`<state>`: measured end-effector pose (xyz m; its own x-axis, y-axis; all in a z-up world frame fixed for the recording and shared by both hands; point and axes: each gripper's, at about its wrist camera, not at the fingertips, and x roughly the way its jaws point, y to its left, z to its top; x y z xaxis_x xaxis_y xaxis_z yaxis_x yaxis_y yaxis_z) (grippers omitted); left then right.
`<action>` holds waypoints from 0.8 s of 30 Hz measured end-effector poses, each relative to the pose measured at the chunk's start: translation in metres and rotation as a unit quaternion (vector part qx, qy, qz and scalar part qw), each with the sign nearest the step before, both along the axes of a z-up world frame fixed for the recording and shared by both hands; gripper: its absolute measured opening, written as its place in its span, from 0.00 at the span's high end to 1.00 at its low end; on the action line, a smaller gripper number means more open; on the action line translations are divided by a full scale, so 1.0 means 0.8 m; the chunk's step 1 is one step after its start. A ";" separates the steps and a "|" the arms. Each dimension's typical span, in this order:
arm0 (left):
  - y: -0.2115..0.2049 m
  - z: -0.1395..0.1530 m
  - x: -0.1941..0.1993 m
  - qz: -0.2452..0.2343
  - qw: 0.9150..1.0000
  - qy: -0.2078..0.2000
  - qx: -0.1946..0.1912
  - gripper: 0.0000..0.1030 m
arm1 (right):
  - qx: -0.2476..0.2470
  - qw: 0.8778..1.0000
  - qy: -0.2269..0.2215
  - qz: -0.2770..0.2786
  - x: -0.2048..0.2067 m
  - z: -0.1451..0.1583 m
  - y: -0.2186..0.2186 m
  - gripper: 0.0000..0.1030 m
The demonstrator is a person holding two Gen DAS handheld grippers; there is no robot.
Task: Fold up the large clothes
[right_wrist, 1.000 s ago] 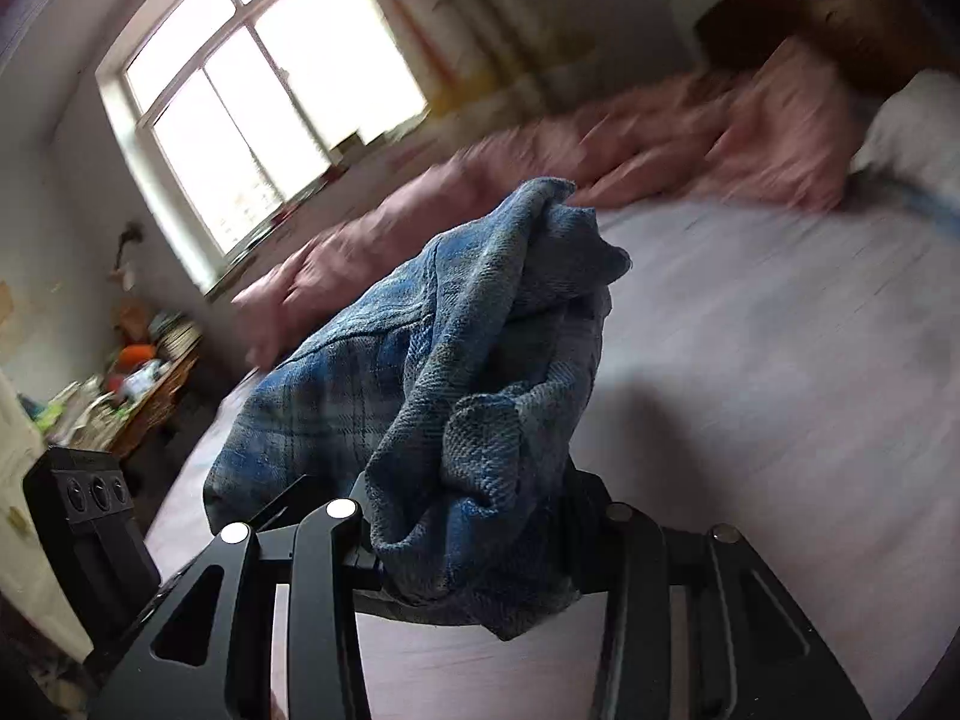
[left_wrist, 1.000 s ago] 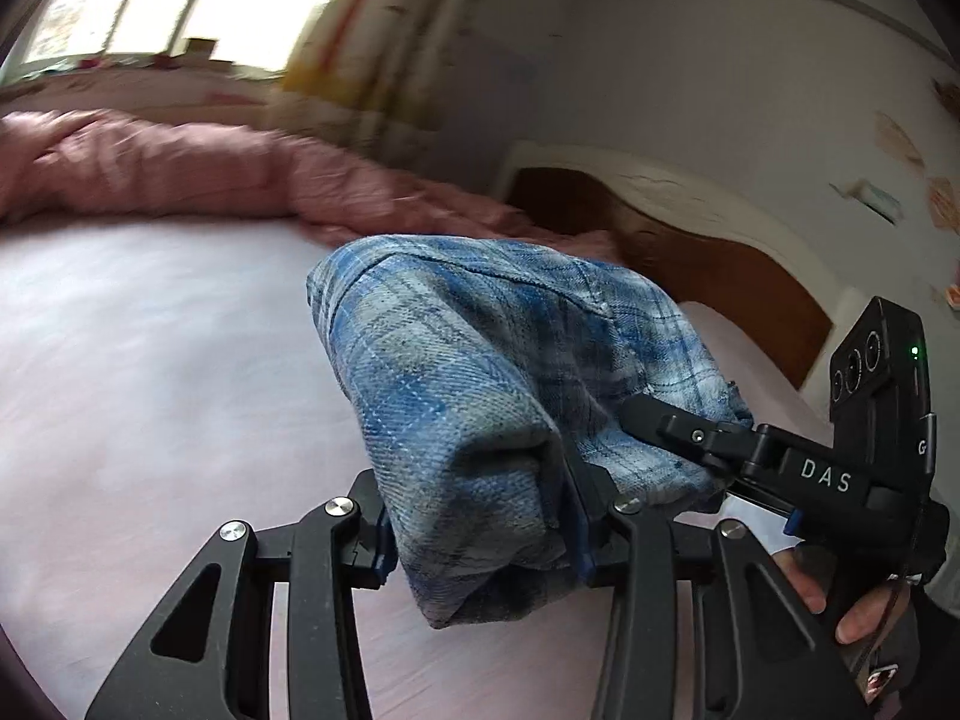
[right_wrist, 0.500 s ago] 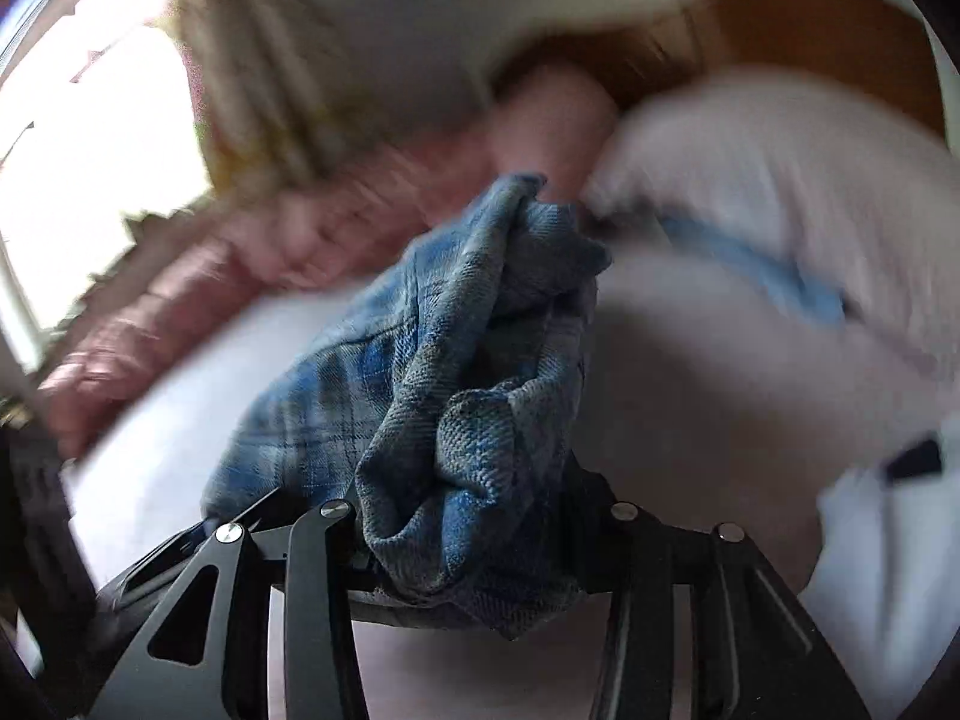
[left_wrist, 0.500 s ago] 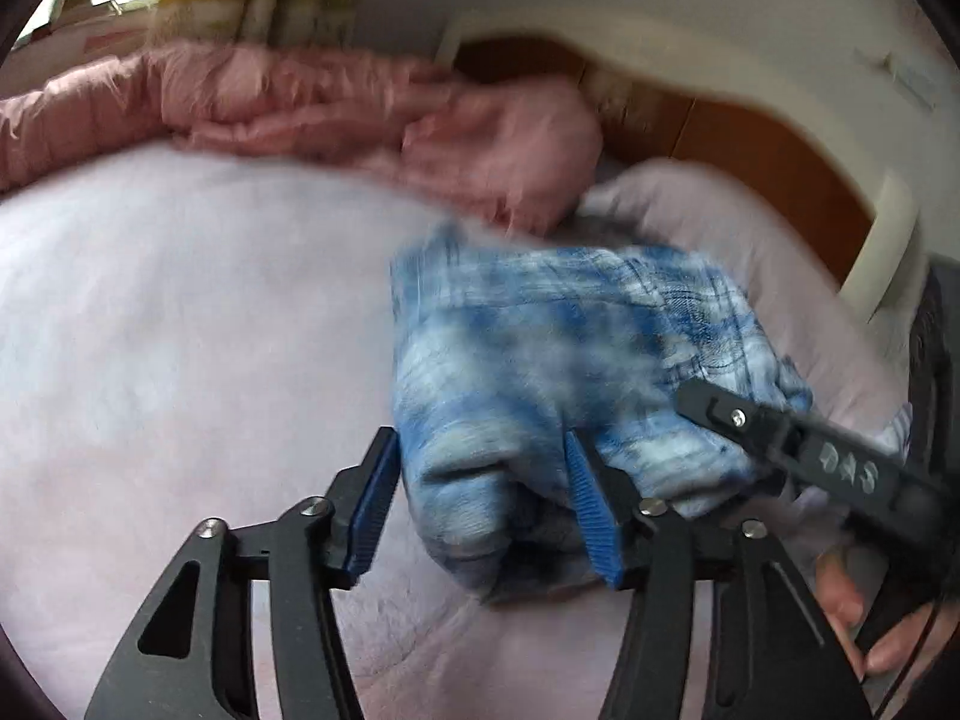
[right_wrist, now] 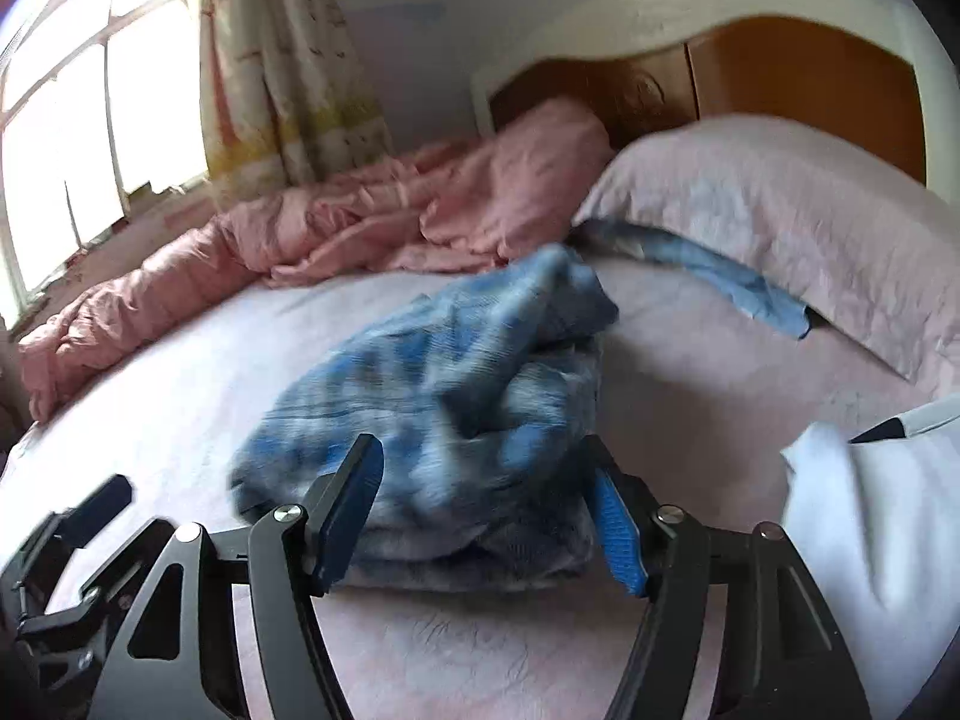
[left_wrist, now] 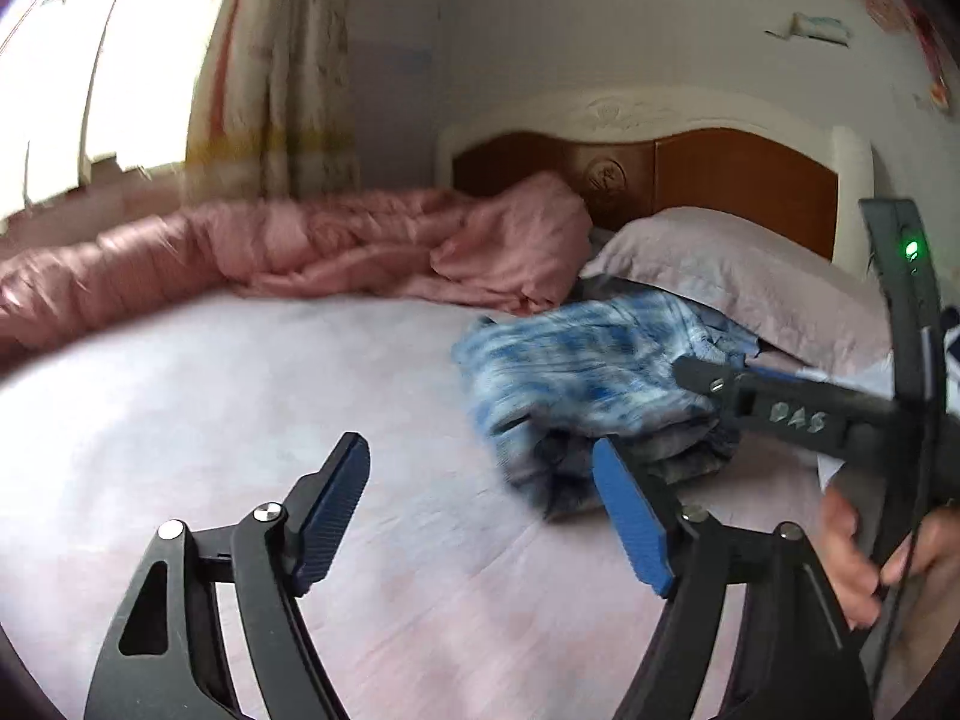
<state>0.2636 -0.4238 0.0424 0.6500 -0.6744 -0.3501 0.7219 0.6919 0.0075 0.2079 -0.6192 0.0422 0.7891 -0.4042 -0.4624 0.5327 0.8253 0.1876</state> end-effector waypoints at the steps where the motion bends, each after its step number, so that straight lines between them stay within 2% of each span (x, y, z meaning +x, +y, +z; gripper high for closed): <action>1: 0.013 0.000 -0.007 0.008 1.000 -0.015 0.001 0.24 | -0.007 1.000 -0.010 0.006 -0.009 0.002 0.008 0.29; 3: 0.040 0.002 -0.019 0.033 0.999 -0.036 -0.001 0.21 | -0.045 0.999 -0.022 0.005 -0.032 0.006 0.037 0.22; 5: 0.065 0.002 -0.028 0.054 0.998 -0.044 -0.005 0.13 | -0.078 0.996 -0.033 0.006 -0.048 0.009 0.065 0.14; 6: 0.078 0.002 -0.033 0.063 0.997 -0.046 -0.010 0.11 | -0.091 0.995 -0.040 0.010 -0.058 0.010 0.078 0.14; 10: 0.122 0.005 -0.052 0.085 0.995 -0.054 -0.008 0.02 | -0.110 0.993 -0.048 -0.009 -0.082 0.008 0.108 0.00; 13: 0.152 0.002 -0.074 0.106 0.992 -0.066 0.000 0.01 | -0.107 0.992 -0.070 -0.004 -0.096 0.009 0.114 0.00; 16: 0.189 0.003 -0.097 0.124 0.990 -0.068 -0.014 0.01 | -0.097 0.991 -0.092 0.005 -0.112 0.009 0.118 0.00; 20: 0.225 0.005 -0.117 0.169 0.981 -0.082 -0.038 0.00 | -0.099 0.991 -0.092 0.011 -0.120 0.007 0.129 0.00; 24: 0.230 0.002 -0.106 0.175 0.982 -0.057 -0.040 0.00 | -0.128 0.988 -0.088 0.018 -0.126 0.007 0.154 0.00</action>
